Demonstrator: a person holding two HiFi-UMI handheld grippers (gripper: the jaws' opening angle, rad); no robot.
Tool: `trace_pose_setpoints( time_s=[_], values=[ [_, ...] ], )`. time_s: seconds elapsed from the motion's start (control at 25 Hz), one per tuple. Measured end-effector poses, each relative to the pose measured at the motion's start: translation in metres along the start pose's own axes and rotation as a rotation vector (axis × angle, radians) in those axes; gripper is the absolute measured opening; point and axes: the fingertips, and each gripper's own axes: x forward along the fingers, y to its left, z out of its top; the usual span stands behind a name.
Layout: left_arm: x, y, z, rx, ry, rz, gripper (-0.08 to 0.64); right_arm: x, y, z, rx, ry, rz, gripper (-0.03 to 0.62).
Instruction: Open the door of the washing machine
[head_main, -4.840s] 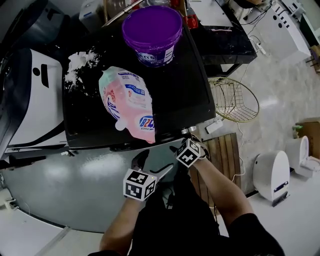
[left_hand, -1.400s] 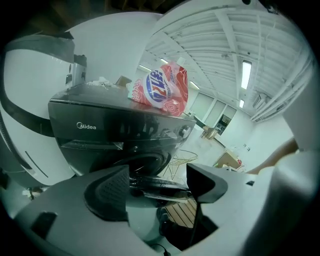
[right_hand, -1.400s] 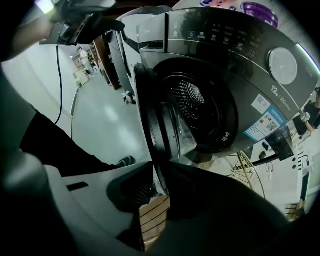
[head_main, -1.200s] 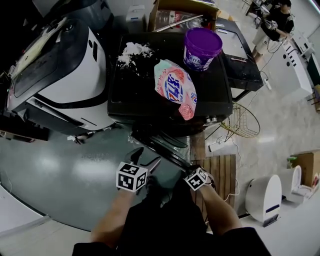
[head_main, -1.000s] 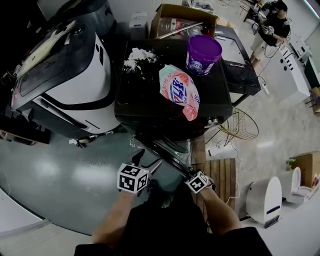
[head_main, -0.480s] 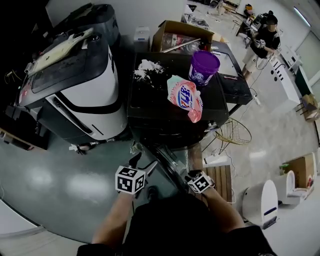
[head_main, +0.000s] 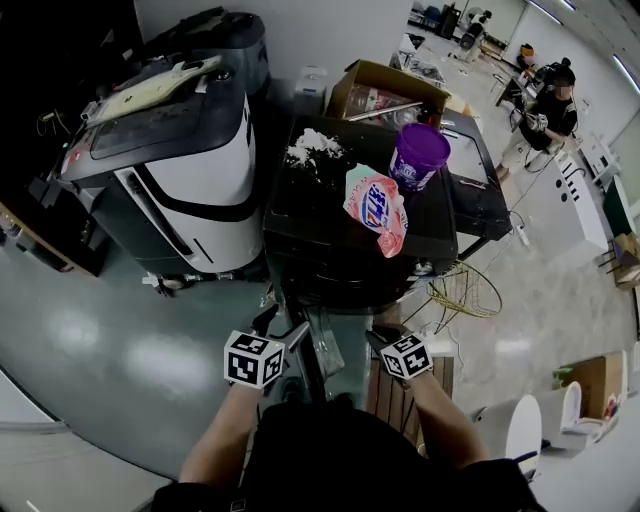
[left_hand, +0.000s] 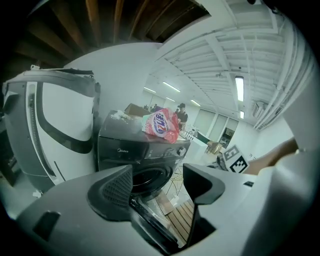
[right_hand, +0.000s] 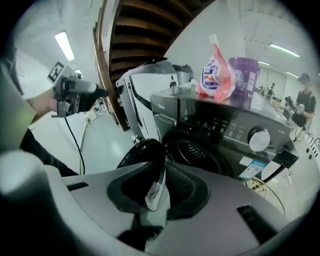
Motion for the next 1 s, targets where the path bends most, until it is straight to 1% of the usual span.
trace_pose_setpoints(
  time_s=[0.12,0.24,0.48,0.72,1.0],
  values=[
    [-0.002,-0.013,0.009,0.019,-0.01,0.021,0.331,-0.031,-0.004,0.04,-0.019,-0.133,0.02,0.087],
    [-0.004,-0.027,0.024,0.064,-0.025,0.039,0.331,-0.065,-0.009,0.075,-0.02,-0.261,0.031,0.083],
    [-0.006,-0.058,0.064,0.149,-0.078,0.046,0.331,-0.135,-0.021,0.123,-0.008,-0.468,0.035,0.071],
    [-0.005,-0.078,0.094,0.205,-0.12,0.045,0.331,-0.188,-0.034,0.155,-0.027,-0.596,-0.005,0.054],
    [-0.005,-0.083,0.102,0.225,-0.124,0.034,0.331,-0.217,-0.033,0.174,-0.056,-0.662,-0.046,0.044]
  ],
)
